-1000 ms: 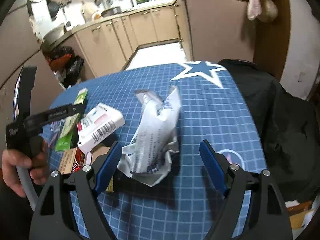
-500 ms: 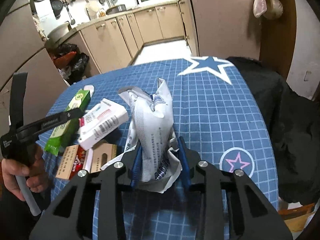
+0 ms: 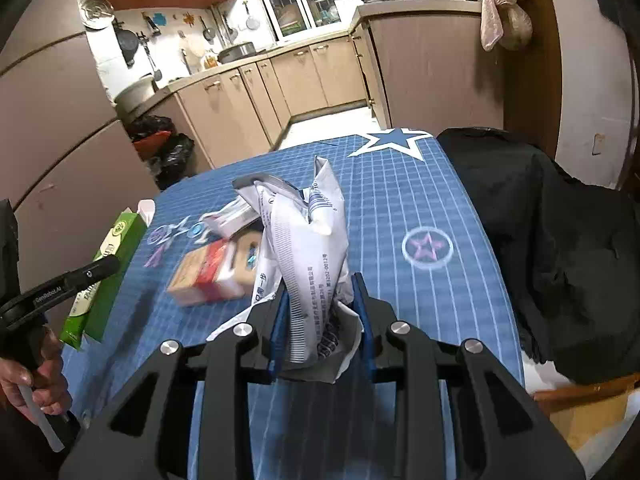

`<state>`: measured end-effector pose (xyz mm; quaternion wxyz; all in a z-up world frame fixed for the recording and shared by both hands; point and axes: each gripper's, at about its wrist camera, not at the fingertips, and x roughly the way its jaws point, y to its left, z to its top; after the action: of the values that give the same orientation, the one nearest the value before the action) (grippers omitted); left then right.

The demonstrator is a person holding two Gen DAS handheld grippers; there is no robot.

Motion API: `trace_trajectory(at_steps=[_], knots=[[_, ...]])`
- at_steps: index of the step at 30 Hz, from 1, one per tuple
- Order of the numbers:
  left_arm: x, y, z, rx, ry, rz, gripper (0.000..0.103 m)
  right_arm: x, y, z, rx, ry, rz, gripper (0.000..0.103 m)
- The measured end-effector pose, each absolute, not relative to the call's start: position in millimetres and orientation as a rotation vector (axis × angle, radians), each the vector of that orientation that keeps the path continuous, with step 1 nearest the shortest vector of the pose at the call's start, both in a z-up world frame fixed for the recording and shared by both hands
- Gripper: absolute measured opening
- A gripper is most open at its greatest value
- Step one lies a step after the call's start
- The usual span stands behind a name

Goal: Collect trash
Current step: 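Grasp the green milk carton with the left gripper while right grasps the white wrapper, then carry the carton and wrapper over the white bucket and open both grippers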

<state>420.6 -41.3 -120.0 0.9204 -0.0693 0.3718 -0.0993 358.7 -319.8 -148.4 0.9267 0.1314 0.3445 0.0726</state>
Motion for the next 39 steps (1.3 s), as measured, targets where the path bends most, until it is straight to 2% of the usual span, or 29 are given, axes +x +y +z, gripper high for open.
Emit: trace_trajectory(at_steps=[15,30,39], knots=[[289.8,-109.9,-111.6,-0.016,0.711,-0.316,0.043,229.9,-297.2,-137.5,0.246,0.678,0.132,0.028],[241.3,-143.9,-90.7,0.094,0.624,-0.325,0.043,174.4,-315.4,-117.8,0.229,0.585,0.047,0.028],[221.1,-197.0,-74.0,0.163,0.563,-0.404,0.043,137.0,-358.0,-104.8,0.265,0.518,-0.06,0.028]])
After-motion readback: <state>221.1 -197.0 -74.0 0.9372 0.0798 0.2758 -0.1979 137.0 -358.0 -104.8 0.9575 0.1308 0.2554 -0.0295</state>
